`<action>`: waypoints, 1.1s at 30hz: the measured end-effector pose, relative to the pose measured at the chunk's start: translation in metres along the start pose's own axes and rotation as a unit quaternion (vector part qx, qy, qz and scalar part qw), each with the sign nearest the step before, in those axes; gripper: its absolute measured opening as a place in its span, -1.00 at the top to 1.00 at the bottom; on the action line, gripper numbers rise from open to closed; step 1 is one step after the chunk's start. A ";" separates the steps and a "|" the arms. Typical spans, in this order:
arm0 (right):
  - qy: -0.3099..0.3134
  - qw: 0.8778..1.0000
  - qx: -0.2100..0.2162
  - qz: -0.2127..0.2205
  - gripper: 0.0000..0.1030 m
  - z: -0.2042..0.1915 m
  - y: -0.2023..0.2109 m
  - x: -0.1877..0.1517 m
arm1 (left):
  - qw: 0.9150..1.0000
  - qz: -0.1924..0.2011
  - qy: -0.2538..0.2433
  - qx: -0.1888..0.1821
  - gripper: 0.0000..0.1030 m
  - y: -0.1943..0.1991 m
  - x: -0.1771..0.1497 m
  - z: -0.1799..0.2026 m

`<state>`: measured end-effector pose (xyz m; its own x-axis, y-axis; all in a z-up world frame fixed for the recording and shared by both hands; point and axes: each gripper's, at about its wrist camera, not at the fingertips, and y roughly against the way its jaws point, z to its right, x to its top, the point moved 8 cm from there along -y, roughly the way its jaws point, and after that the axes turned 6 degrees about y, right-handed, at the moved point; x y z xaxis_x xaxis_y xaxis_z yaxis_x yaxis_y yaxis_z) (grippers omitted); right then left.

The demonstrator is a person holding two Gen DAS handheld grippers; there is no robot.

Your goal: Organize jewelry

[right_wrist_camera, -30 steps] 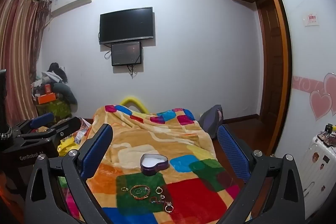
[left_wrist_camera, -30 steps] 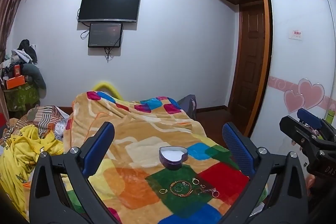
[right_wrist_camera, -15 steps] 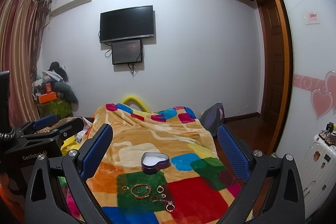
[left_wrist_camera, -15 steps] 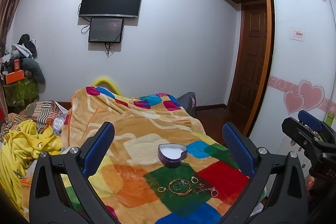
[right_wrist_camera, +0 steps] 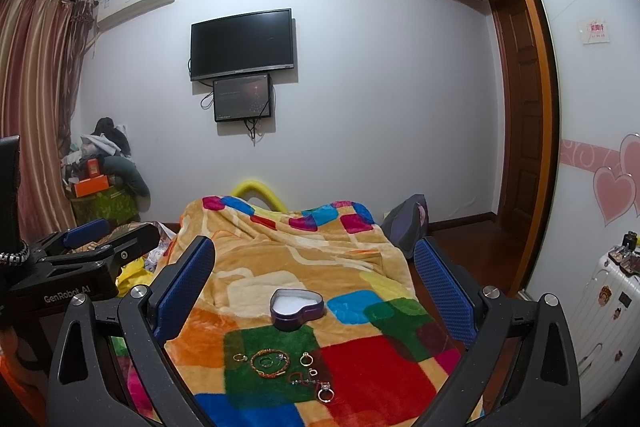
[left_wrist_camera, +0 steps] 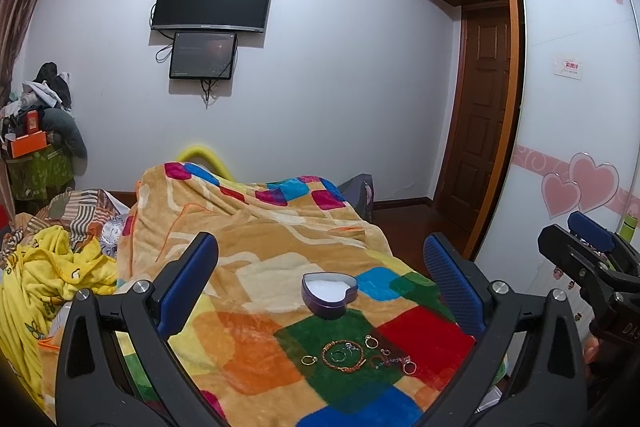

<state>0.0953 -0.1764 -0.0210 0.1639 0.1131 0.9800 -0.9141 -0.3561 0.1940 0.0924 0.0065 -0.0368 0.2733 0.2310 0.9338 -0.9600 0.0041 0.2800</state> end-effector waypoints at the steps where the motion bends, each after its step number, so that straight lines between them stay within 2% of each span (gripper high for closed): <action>1: 0.000 1.000 0.000 0.000 -0.93 0.000 0.000 0.000 | 1.000 0.000 0.000 0.000 -1.00 0.000 0.000 0.000; 33: -0.004 1.000 0.002 -0.003 -0.93 -0.003 0.002 0.000 | 1.000 -0.002 0.000 0.000 -1.00 0.002 -0.001 0.000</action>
<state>0.0922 -0.1748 -0.0211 0.1732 0.1071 0.9791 -0.9112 -0.3599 0.2005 0.0905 0.0065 -0.0373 0.2781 0.2303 0.9325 -0.9586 0.0044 0.2848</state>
